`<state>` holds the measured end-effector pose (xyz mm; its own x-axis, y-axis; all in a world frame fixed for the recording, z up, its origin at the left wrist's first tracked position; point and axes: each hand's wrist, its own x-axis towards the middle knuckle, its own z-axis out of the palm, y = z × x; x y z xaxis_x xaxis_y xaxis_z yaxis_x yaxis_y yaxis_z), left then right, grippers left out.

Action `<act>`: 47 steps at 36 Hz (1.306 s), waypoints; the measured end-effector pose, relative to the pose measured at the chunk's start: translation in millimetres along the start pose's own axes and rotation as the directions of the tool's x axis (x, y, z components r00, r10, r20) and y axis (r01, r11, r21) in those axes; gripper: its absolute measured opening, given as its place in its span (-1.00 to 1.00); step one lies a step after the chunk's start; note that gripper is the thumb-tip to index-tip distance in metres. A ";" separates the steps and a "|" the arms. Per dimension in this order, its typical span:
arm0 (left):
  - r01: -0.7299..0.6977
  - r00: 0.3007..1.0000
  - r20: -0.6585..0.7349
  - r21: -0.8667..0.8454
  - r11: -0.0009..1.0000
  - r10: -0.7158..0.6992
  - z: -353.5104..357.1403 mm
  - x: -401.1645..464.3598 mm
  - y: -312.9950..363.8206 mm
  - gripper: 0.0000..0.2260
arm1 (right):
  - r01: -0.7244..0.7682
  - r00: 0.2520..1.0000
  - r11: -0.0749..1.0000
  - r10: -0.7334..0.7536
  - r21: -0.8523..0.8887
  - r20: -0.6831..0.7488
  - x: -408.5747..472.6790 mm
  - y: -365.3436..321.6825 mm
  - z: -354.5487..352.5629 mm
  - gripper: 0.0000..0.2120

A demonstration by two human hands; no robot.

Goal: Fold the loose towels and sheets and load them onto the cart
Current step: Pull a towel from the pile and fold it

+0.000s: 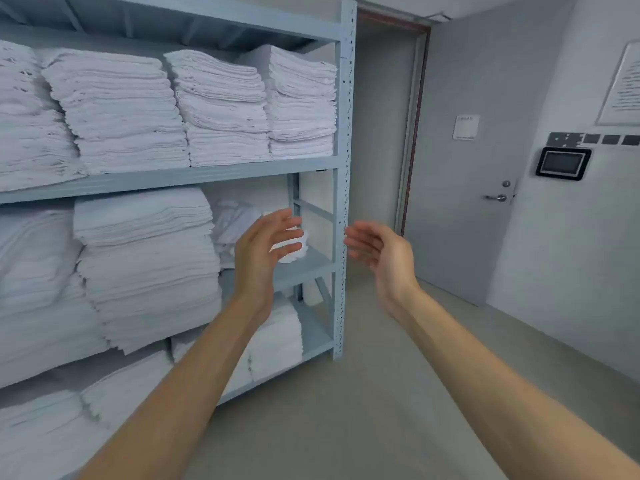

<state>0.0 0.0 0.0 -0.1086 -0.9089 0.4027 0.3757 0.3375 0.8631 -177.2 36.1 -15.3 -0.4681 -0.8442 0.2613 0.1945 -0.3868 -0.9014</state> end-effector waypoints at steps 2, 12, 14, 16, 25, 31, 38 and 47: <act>0.014 1.000 -0.003 -0.017 1.000 -0.014 5.9 2.2 -6.6 -0.76 | -0.013 1.000 1.000 0.013 0.010 -0.026 3.7 1.3 -7.8 -0.77; 0.082 0.996 0.043 0.023 0.996 -0.083 -4.2 26.5 -52.8 -0.74 | -0.088 0.996 0.996 0.087 -0.026 -0.017 39.4 40.3 -22.3 -0.75; 0.087 0.994 0.060 0.059 0.995 -0.090 -11.2 36.2 -61.3 -0.73 | -0.113 0.994 0.994 0.113 -0.013 -0.003 49.7 52.3 -17.3 -0.75; 0.089 0.994 0.058 0.078 0.993 -0.093 -18.7 47.8 -71.1 -0.73 | -0.145 0.989 0.989 0.145 -0.001 0.014 60.9 65.7 -9.8 -0.75; 0.124 0.992 0.020 0.083 0.989 -0.126 -50.7 136.2 -138.1 -0.76 | -0.254 0.966 0.960 0.259 -0.117 0.025 139.2 143.9 24.0 -0.75; 0.173 0.985 -0.021 0.068 0.983 -0.172 -73.6 214.5 -179.2 -0.79 | -0.311 0.948 0.930 0.318 -0.194 0.004 231.0 182.6 46.0 -0.77; 0.241 0.969 -0.068 0.060 0.969 -0.237 -107.1 299.1 -225.3 -0.78 | -0.213 0.970 0.938 0.237 -0.274 0.056 322.7 213.1 66.1 -0.78; 0.362 0.925 -0.159 0.087 0.928 -0.345 -111.6 376.1 -299.6 -0.77 | -0.183 0.980 0.938 0.198 -0.293 0.021 410.5 257.1 58.8 -0.78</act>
<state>-50.7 -470.3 -141.1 -0.0837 -0.9962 0.0259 0.2293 0.0060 0.9733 -268.7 -431.8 -119.5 -0.4019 -0.9118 0.0846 0.0156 -0.0992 -0.9949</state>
